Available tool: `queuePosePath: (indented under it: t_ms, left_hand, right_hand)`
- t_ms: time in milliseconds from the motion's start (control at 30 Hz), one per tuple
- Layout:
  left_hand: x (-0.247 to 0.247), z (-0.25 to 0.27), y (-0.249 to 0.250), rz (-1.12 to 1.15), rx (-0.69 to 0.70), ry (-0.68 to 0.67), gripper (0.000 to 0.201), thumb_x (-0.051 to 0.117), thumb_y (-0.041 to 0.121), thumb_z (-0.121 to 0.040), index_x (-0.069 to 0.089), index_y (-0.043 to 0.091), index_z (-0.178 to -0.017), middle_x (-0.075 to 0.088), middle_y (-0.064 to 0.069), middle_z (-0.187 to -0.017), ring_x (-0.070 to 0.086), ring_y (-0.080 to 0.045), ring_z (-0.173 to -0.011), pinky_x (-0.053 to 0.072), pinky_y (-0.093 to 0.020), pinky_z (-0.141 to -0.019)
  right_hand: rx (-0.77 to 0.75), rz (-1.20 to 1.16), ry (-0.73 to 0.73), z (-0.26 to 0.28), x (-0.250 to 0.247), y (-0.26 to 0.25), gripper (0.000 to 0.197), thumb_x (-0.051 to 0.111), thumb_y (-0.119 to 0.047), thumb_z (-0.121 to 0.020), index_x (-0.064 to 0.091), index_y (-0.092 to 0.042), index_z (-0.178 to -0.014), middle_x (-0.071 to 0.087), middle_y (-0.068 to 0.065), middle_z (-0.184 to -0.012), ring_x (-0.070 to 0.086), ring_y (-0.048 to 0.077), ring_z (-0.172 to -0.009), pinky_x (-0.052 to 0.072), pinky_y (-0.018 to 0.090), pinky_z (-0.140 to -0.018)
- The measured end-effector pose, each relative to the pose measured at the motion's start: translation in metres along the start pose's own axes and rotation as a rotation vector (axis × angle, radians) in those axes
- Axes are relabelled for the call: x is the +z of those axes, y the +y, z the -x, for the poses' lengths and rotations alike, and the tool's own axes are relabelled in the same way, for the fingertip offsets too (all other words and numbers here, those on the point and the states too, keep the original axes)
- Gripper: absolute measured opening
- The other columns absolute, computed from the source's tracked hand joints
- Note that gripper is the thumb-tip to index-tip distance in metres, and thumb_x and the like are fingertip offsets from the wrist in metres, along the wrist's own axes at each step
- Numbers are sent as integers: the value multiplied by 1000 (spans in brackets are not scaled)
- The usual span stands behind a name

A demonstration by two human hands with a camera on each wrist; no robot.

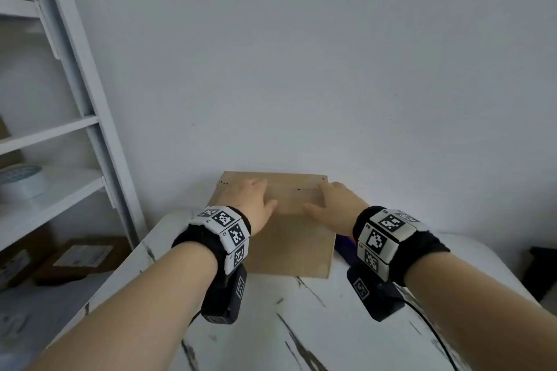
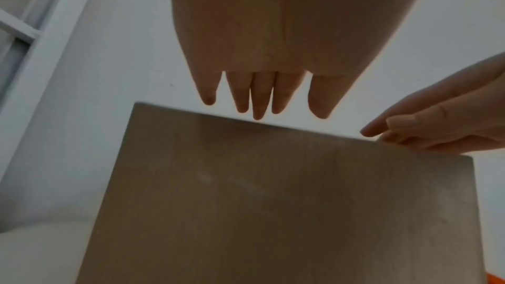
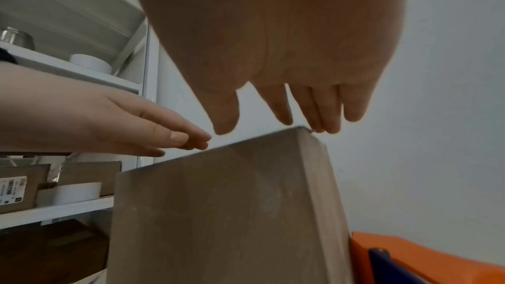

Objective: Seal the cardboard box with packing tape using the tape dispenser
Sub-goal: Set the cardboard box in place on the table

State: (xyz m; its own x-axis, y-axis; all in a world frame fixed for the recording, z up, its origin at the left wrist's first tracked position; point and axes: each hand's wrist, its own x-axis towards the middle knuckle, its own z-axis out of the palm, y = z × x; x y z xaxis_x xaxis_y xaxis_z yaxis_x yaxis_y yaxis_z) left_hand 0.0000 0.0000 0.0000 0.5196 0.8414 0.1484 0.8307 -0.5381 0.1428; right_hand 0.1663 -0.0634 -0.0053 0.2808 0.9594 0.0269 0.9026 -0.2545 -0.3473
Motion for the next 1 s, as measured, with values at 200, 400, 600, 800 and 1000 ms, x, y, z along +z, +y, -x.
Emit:
queuePosePath:
  t_ms: [200,400,600,800,1000]
  left_hand:
    - [25,-4,-7,-39,1,75,46,32,42,-98,51,16,-131,51,-2,-139,47,-23,-127,35,-35,-105]
    - [34,-7,-4,-54,-2,134,42,28,40,-99,57,18,-121,57,-1,-128,52,-25,-118,36,-37,-98]
    - [34,2,-16,14,-275,193,81,43,74,-77,39,22,-139,29,-9,-153,21,-32,-143,20,-47,-114]
    - [30,23,-32,446,-450,105,92,61,67,-72,33,14,-142,36,-16,-139,47,-34,-124,39,-39,-102]
    - [8,65,-24,419,-432,91,90,57,67,-76,31,14,-144,37,-15,-140,48,-32,-124,40,-39,-101]
  right_hand:
    - [9,29,0,-5,23,-1,71,50,-58,-85,39,-9,-136,33,14,-141,44,31,-125,41,41,-104]
    - [15,85,59,-10,35,-3,82,54,-64,-78,37,-10,-136,29,19,-144,42,36,-126,40,41,-104]
    - [19,4,66,-1,35,-3,75,57,-60,-79,39,-14,-135,34,15,-134,55,33,-111,47,39,-98]
    - [30,-84,106,21,33,-12,77,64,-53,-78,36,-16,-139,35,16,-135,57,31,-108,48,35,-95]
    - [26,-108,135,63,20,-20,68,65,-53,-77,45,-12,-128,38,13,-127,59,29,-97,50,36,-91]
